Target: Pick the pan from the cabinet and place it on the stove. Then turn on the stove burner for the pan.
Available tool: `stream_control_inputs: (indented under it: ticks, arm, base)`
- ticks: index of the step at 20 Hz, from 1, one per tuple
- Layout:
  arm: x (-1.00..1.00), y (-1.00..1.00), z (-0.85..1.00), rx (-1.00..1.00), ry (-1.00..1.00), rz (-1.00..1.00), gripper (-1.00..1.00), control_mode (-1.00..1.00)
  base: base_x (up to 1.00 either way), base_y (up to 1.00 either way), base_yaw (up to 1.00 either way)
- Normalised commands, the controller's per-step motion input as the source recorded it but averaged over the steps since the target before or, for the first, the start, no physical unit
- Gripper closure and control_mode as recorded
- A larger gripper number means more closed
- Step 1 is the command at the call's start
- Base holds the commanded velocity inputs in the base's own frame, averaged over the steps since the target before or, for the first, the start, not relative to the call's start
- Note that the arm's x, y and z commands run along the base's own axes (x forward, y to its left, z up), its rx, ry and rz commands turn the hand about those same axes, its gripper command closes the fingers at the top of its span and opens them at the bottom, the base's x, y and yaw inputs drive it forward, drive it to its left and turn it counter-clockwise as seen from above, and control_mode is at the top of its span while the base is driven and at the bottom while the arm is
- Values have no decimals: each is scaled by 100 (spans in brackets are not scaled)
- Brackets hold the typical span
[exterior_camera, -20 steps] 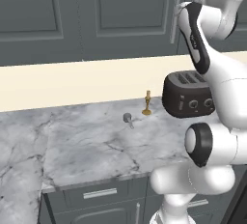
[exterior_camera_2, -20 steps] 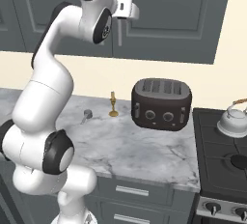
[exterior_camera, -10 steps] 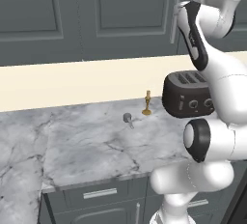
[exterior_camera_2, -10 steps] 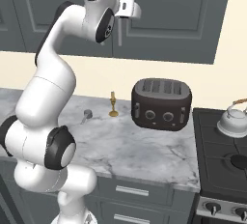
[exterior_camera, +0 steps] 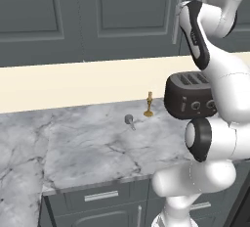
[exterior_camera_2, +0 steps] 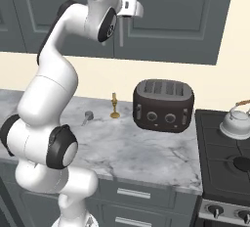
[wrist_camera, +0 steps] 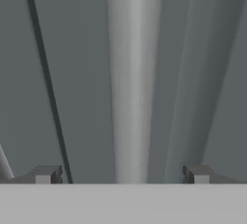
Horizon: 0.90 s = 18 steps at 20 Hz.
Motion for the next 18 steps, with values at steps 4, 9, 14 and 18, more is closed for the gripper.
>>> stream_control_inputs:
  ticks: [4, 9, 14, 18]
  arm:
    - [11, 0, -4, 0, 0, 0, 100, -100]
    - [0, 0, -9, 0, 1, 0, 100, -100]
    - [0, -9, -1, 0, 0, 6, 100, -100]
    - [-4, -29, 1, 0, -1, 11, 100, -100]
  base:
    - [0, 0, 0]
    - [0, 0, 0]
    - [0, 0, 0]
    - [0, 0, 0]
